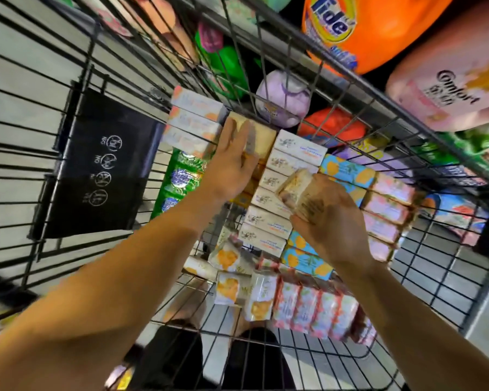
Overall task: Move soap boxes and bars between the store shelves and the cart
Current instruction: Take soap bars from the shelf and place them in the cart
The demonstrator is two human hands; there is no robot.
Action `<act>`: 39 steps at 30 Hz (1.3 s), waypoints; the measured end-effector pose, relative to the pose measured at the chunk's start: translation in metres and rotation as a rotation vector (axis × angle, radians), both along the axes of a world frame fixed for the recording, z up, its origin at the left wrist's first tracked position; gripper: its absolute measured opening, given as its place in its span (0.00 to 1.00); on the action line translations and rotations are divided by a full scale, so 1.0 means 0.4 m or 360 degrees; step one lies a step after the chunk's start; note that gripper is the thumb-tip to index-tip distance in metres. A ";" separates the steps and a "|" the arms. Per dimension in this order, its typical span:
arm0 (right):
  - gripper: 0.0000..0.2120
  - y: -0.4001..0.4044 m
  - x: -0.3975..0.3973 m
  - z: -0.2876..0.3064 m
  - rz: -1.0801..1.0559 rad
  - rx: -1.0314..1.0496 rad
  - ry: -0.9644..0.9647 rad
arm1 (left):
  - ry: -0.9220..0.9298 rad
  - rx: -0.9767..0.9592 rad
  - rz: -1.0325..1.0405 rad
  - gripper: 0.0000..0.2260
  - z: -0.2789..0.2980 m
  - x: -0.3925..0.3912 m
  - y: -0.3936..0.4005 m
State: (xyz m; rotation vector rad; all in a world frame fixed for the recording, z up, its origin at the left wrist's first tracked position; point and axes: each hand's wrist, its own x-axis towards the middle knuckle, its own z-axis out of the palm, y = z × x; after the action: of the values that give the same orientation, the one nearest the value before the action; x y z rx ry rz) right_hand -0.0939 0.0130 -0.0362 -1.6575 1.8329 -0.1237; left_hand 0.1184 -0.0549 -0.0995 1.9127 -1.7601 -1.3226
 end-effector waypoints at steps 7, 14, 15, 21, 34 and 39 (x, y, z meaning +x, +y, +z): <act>0.39 0.006 -0.006 0.002 0.0036 0.0056 0.0004 | -0.0119 0.0094 -0.0067 0.28 -0.011 0.016 0.018; 0.37 0.006 -0.014 0.001 0.0053 0.0086 -0.0004 | -0.0430 -0.0057 -0.0226 0.33 -0.002 0.035 0.031; 0.37 0.006 -0.013 0.000 0.0047 0.0084 -0.0009 | -0.0495 -0.0047 -0.0250 0.34 -0.004 0.033 0.013; 0.37 0.014 -0.007 0.001 0.0036 0.0085 -0.0046 | -0.0792 0.0012 -0.0335 0.35 -0.015 0.004 -0.039; 0.37 0.032 -0.004 0.025 -0.0057 0.0040 -0.0150 | -0.0429 -0.0238 -0.0042 0.32 0.061 0.033 -0.034; 0.34 0.040 0.016 0.059 -0.0145 0.0060 -0.0225 | -0.0344 -0.0248 -0.0078 0.31 0.154 0.048 0.029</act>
State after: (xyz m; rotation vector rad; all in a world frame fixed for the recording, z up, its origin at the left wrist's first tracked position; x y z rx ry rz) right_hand -0.0877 0.0292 -0.0126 -1.5013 1.7928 -0.2381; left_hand 0.1376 -0.0435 -0.0381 1.9991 -1.9583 -0.9910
